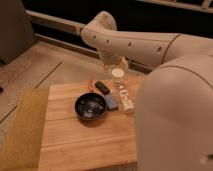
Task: Move the arm in a circular motion
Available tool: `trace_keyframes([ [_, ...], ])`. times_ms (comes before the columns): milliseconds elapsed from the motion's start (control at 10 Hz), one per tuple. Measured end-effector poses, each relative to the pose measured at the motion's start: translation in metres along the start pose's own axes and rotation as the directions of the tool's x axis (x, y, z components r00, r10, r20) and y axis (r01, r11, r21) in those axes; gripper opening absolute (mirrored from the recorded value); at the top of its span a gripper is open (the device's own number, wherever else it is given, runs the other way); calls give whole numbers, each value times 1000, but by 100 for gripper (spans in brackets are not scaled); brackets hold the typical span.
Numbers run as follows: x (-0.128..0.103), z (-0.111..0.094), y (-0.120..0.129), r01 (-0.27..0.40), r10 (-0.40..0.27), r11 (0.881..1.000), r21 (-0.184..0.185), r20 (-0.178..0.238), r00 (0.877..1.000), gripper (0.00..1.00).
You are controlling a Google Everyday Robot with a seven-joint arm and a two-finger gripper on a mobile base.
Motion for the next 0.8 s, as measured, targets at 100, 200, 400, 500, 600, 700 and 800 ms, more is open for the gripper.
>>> trace_keyframes([
  [100, -12, -1, 13, 32, -32, 999, -6, 11, 999, 65],
  [200, -29, -2, 44, 106, -106, 994, -17, 30, 994, 65],
  [400, -39, -3, 88, 204, -202, 978, -34, 47, 978, 65],
  [500, -40, -4, 110, 248, -246, 968, -47, 55, 968, 65],
  [600, -38, -6, 146, 316, -312, 946, -74, 68, 948, 65],
  [700, -32, -5, 172, 363, -357, 927, -94, 71, 931, 65],
  [800, -26, -5, 192, 402, -395, 909, -111, 74, 915, 65],
])
